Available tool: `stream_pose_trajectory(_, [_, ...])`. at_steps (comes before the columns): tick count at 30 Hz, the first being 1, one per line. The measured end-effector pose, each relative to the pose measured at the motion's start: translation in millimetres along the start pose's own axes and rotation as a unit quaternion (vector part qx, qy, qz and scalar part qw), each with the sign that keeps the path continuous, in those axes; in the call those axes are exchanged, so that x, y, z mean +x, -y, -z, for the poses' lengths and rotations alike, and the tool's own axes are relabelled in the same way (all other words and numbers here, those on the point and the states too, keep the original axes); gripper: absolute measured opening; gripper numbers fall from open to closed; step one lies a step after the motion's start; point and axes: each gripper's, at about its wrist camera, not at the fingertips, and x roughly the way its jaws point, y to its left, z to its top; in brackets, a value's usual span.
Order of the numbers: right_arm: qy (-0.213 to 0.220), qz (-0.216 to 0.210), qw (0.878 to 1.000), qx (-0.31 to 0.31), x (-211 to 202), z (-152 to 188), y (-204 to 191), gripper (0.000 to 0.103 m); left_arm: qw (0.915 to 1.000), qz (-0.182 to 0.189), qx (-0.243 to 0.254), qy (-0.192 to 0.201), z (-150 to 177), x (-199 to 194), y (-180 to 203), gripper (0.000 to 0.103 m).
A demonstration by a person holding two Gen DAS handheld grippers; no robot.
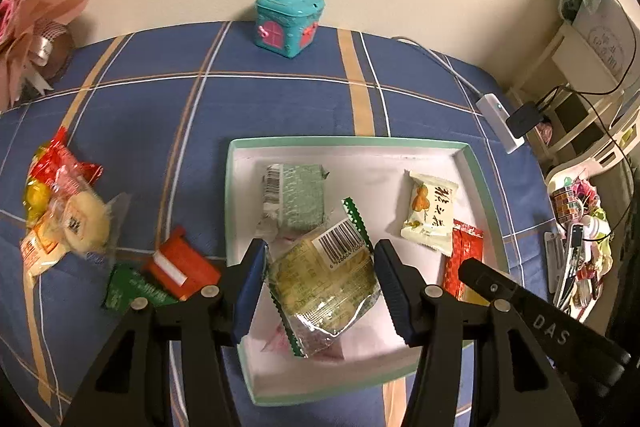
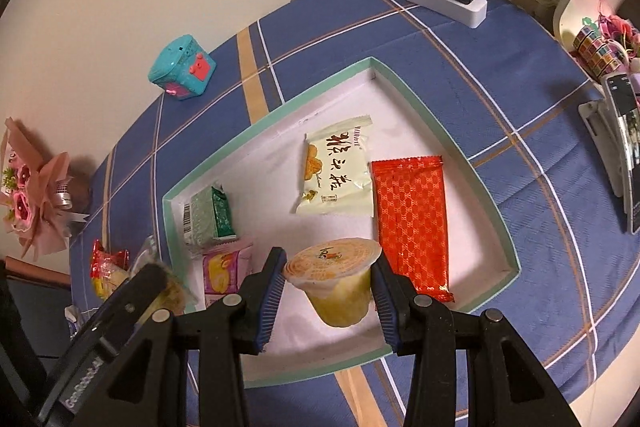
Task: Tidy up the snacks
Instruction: 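Carry the jelly cup and pastry onto the white tray and open both tools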
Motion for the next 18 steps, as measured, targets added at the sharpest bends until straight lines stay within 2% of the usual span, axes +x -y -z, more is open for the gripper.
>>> stream_pose_trajectory(18, [-0.005, 0.018, 1.000, -0.007, 20.4, -12.2, 0.0, 0.045, 0.9997, 0.024, 0.003, 0.002, -18.4, 34.5, 17.3, 0.057])
